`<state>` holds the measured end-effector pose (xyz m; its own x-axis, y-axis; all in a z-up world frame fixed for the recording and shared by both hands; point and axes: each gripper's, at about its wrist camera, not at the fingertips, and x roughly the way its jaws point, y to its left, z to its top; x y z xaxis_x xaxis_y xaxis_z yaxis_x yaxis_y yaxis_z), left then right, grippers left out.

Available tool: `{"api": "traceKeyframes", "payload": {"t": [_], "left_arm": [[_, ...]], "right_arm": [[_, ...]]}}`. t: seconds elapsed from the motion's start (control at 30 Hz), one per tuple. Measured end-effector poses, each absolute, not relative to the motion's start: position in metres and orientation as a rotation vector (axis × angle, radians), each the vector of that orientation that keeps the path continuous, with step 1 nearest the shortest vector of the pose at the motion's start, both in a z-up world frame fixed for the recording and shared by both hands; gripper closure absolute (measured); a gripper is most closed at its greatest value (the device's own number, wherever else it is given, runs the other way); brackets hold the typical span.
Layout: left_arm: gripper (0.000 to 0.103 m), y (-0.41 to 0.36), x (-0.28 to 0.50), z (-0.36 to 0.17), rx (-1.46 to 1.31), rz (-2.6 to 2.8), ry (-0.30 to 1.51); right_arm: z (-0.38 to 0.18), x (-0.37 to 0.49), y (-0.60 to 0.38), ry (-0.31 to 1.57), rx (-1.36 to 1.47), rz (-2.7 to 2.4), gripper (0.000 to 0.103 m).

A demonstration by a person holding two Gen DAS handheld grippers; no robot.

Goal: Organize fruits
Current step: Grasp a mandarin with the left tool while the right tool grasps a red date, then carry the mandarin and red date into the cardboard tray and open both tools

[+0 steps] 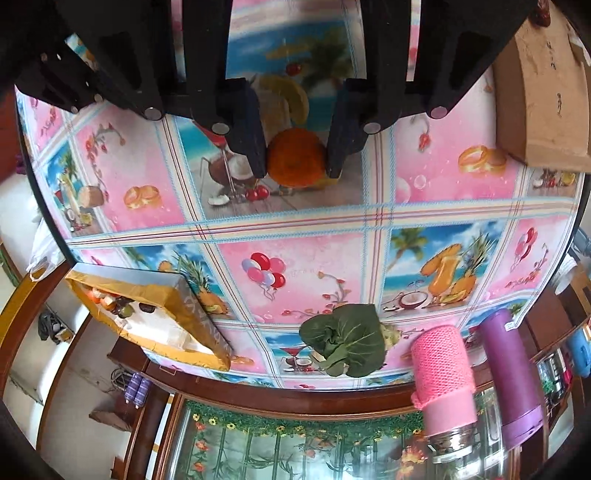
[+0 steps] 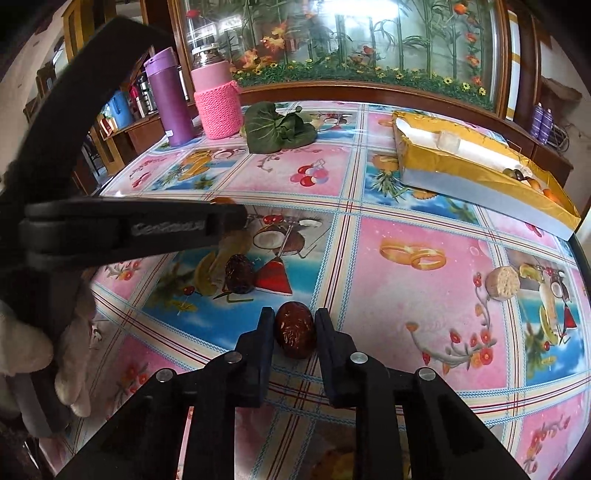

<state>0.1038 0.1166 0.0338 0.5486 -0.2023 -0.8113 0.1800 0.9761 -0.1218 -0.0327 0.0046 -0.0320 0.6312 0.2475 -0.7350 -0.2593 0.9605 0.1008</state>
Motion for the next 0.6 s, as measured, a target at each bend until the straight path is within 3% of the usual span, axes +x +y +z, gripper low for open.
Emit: {"api": "traceKeyframes", "payload": {"t": [0.3, 0.6], "left_arm": [[0.072, 0.202, 0.040, 0.064, -0.226, -0.212, 0.923], [0.071, 0.319, -0.001, 0.077, -0.233, 0.028, 0.892]], "right_arm": [[-0.021, -0.048, 0.004, 0.756, 0.016, 0.310, 0.079], [0.008, -0.077, 0.048, 0.740, 0.003, 0.393, 0.079]]}}
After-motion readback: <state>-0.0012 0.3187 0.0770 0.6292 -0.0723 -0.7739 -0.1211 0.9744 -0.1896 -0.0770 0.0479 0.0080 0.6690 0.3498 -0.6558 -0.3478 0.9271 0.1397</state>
